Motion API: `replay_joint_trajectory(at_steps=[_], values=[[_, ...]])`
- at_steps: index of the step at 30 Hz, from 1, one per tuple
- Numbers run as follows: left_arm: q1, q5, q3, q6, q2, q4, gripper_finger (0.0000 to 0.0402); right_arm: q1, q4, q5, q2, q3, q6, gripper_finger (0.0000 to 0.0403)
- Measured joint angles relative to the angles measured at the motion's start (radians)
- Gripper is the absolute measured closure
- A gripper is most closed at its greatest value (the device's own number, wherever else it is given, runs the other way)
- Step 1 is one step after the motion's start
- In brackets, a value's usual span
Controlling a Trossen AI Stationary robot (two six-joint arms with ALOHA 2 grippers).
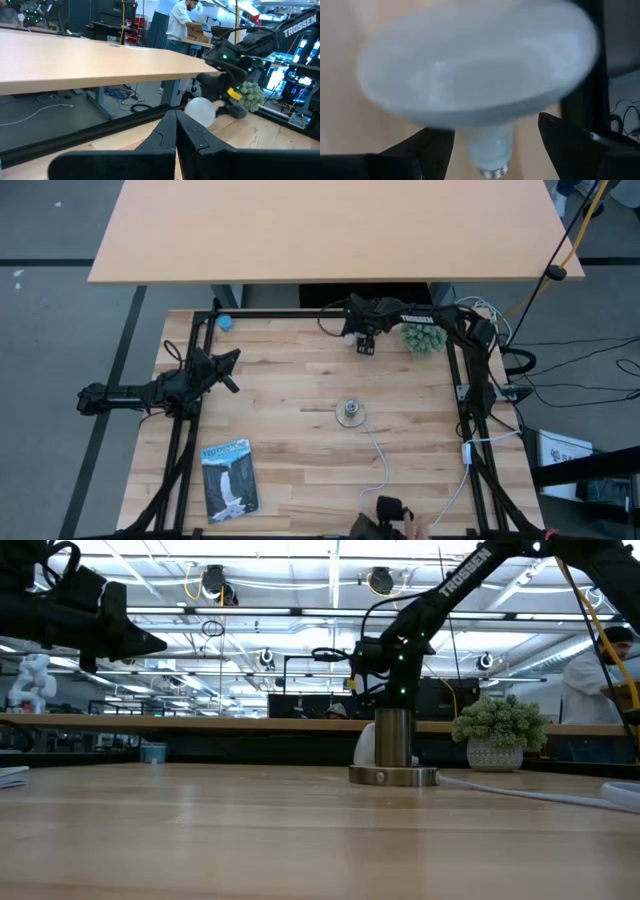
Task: Screw lightbulb
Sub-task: Insert the lightbulb into the lamp
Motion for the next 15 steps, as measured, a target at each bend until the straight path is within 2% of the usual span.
replay_joint_trajectory(at_steps=[8,15], values=[[0.000,0.000,0.000,0.000,0.000,0.000,0.0401,-0.061,0.096,-0.234,0.006,0.000,-0.042,0.0135],[0.000,0.000,0.000,0.000,0.000,0.000,0.0401,-0.052,0.096,-0.277,0.070,0.002,-0.035,0.0168]])
